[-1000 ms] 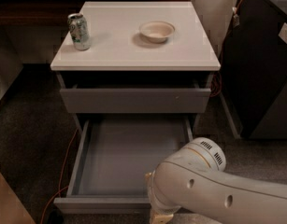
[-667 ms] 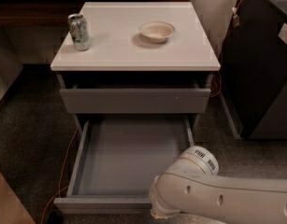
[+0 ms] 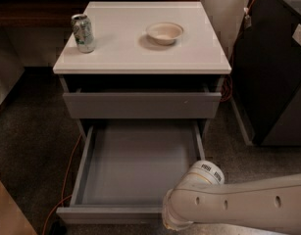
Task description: Close middle drawer
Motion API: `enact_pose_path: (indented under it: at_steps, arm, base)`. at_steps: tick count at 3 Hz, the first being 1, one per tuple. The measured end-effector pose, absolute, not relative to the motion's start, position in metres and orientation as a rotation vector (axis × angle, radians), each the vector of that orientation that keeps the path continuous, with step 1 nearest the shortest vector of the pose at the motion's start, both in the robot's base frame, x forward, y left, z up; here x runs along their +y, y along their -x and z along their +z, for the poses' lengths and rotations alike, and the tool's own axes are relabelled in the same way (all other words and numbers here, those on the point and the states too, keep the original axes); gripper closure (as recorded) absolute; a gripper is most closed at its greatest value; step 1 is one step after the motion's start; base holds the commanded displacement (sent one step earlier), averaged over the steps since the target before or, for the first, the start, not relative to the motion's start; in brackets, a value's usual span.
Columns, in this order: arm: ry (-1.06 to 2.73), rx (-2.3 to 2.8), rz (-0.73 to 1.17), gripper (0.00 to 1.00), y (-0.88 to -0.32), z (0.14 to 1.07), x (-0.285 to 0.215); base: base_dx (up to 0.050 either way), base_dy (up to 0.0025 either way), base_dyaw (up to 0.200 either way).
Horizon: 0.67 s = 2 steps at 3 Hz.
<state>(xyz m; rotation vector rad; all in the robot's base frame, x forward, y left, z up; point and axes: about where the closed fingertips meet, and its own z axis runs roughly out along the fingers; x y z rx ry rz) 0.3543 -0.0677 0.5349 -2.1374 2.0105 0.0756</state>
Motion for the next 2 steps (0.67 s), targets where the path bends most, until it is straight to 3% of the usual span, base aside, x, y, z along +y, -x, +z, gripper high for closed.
enact_pose_path:
  at_steps: [2]
  arm:
    - [2.128, 2.051, 0.102, 1.0, -0.362, 0.479, -0.081]
  base:
    - [0.0, 0.0, 0.0]
